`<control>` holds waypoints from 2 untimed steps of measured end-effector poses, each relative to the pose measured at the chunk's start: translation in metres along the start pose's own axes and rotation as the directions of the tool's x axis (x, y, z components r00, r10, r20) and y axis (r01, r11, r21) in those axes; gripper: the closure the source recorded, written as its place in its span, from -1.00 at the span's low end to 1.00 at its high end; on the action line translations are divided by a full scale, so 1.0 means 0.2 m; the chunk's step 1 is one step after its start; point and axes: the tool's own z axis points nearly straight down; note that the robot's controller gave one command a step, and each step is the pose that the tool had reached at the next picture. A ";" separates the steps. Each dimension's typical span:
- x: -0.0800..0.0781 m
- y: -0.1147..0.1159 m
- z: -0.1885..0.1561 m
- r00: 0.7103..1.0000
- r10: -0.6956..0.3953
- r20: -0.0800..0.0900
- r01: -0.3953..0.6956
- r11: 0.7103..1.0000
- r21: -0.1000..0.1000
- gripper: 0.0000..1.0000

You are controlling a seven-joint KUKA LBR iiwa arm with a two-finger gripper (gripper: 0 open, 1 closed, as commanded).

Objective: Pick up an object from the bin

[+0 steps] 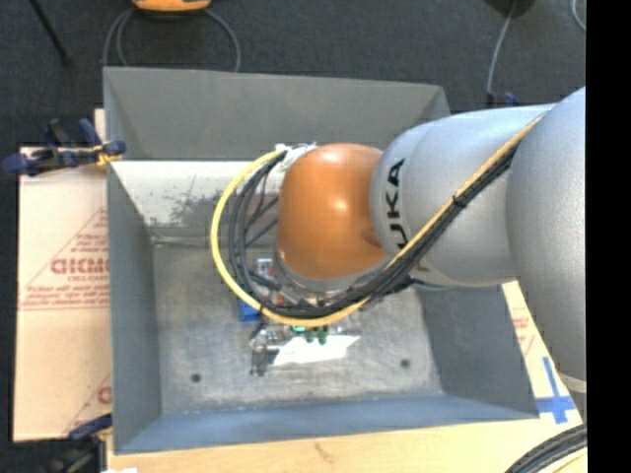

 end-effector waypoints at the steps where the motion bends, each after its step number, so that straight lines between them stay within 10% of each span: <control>1: -0.35 -0.07 0.31 1.000 0.009 0.008 -0.009 1.000 0.000 -1.00; 2: -0.47 -0.25 0.42 1.000 -0.007 0.007 0.007 1.000 -0.005 -1.00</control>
Offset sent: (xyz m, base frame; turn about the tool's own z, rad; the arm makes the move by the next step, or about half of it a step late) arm 0.0668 -0.0113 -0.0591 0.0072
